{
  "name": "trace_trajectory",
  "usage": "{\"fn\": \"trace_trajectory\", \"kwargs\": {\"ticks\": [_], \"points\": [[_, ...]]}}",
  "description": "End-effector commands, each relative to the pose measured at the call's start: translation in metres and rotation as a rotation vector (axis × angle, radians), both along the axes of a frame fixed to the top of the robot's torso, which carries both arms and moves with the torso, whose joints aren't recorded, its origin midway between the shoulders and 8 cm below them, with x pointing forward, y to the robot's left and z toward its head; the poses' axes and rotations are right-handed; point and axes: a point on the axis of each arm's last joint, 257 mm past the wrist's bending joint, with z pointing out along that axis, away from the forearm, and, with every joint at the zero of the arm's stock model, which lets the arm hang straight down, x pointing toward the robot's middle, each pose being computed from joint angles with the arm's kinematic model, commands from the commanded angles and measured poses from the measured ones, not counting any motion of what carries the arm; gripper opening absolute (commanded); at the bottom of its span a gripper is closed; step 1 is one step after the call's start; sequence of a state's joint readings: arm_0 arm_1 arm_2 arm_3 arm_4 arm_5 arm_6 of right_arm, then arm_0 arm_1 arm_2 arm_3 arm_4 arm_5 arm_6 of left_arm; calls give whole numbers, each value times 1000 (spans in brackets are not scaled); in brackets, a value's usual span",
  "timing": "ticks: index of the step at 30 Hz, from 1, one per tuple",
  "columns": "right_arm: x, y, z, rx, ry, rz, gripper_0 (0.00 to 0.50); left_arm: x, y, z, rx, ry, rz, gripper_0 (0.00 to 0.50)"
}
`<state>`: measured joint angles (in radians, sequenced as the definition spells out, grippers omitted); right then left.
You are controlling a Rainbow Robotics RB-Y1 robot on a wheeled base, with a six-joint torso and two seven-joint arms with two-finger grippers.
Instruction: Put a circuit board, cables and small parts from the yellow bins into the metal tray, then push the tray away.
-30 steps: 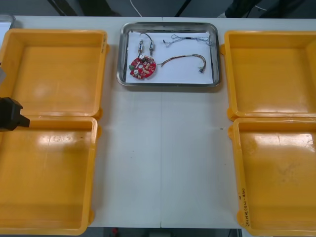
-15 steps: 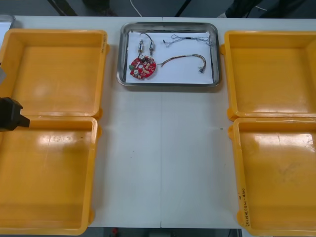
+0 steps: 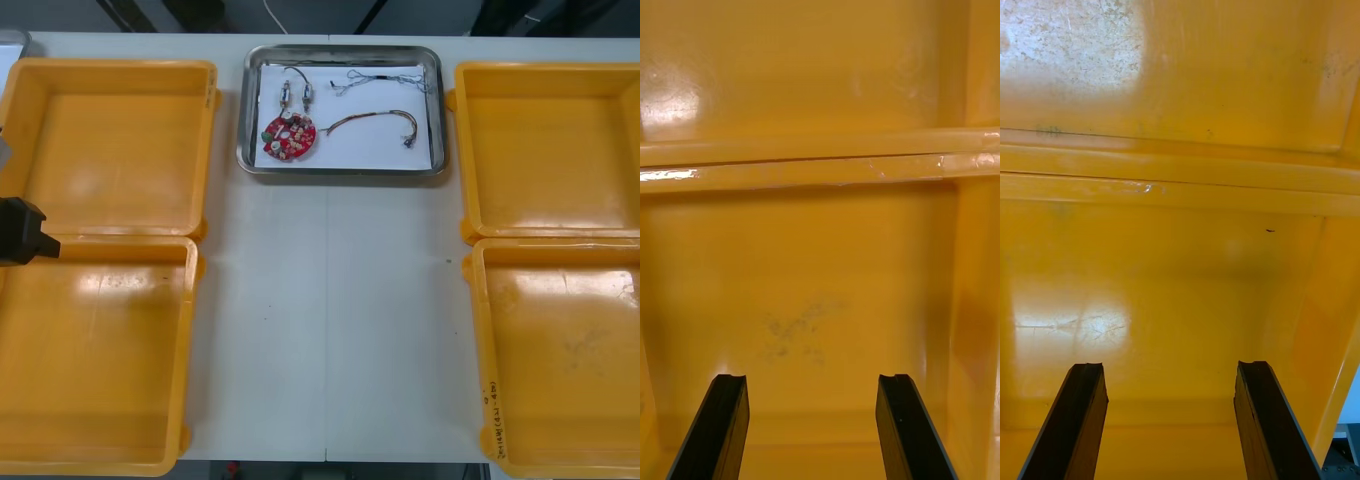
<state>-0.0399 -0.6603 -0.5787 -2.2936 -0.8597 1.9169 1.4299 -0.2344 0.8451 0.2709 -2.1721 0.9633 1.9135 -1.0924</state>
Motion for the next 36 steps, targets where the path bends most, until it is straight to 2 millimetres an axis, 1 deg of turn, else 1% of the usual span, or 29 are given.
{"fn": "trace_trajectory", "kwargs": {"ticks": [1, 36], "points": [[-4, 4, -1, 2, -1, -14, 491, -4, 15, 14, 96, -24, -84, 500], [-4, 4, -1, 2, -1, -14, 491, -4, 15, 14, 96, -24, -84, 500]]}}
